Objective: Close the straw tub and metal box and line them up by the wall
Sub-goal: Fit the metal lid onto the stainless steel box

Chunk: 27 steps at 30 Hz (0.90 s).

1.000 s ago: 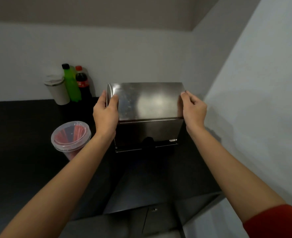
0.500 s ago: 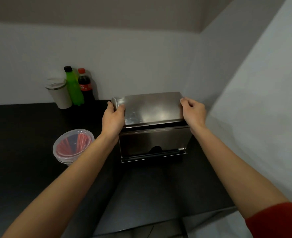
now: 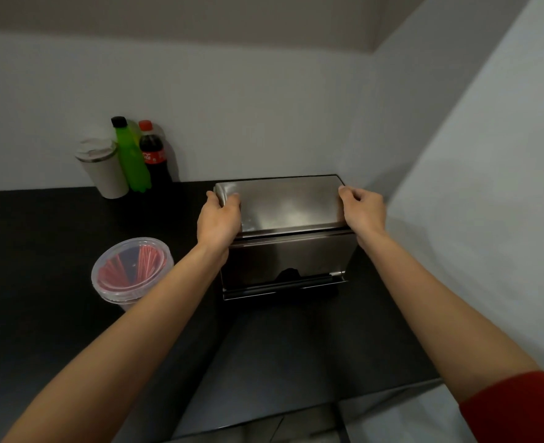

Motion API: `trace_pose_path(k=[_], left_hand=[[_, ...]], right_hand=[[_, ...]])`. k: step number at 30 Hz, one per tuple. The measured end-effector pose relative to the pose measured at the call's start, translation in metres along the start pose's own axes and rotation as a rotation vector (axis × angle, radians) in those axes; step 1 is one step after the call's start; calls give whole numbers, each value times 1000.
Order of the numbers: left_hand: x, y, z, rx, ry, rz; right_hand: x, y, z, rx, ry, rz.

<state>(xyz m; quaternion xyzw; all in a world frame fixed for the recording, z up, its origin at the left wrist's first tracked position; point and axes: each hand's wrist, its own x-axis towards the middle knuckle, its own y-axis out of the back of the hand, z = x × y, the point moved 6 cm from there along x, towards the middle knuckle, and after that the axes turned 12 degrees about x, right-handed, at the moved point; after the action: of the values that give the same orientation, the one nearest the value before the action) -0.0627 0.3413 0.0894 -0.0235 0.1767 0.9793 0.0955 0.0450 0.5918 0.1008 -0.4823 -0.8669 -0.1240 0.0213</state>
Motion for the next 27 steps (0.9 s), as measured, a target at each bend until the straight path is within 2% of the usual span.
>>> trace_pose_path(k=[15,27], left_hand=[[1,-3,2,182,-11,-11],[0,-3,0,221,-29,-46]], right_hand=[[-2,-1,11,2,-74,-57],[-5,-1,10,-18,-49,-60]])
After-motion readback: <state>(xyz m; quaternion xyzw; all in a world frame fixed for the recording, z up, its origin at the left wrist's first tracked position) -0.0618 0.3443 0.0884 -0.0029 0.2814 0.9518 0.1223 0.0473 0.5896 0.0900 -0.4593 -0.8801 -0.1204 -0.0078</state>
